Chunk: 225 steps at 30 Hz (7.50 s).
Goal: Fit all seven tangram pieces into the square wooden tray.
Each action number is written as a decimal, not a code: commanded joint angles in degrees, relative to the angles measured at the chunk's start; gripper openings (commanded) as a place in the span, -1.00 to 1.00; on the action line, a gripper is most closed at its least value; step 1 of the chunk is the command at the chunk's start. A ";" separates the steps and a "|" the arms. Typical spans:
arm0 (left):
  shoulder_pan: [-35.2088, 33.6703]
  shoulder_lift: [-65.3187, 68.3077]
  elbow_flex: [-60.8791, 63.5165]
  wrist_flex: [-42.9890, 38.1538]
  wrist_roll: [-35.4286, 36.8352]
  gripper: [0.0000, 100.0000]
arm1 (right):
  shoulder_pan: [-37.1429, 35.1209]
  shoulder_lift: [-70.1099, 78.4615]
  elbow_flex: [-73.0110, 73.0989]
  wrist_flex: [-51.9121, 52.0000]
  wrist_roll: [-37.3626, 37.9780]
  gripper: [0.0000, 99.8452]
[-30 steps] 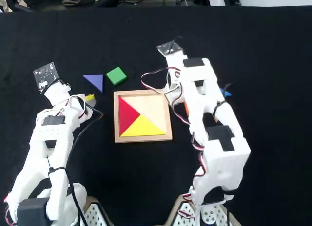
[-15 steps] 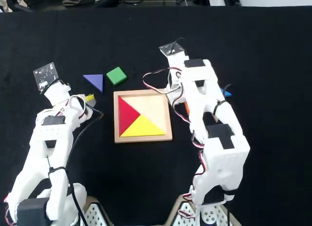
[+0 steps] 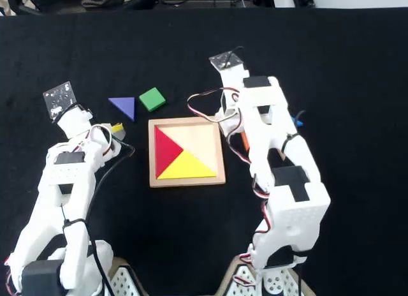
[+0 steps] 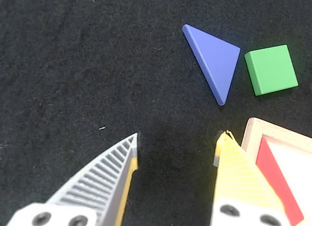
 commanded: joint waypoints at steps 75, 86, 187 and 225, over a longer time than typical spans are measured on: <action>0.57 -0.26 -0.13 -1.14 -0.09 -0.48 | 6.33 -3.91 0.13 0.88 -2.02 -0.98; 0.22 -0.26 -0.13 -0.79 0.18 -0.48 | -9.05 -27.82 9.98 6.51 -23.47 -0.98; 0.48 -0.26 0.13 -0.79 0.18 -0.48 | -14.59 -24.40 32.57 -20.48 36.57 -0.67; 0.66 -0.26 0.13 -1.05 0.18 -0.48 | -9.93 -15.25 23.87 -22.33 27.78 -0.73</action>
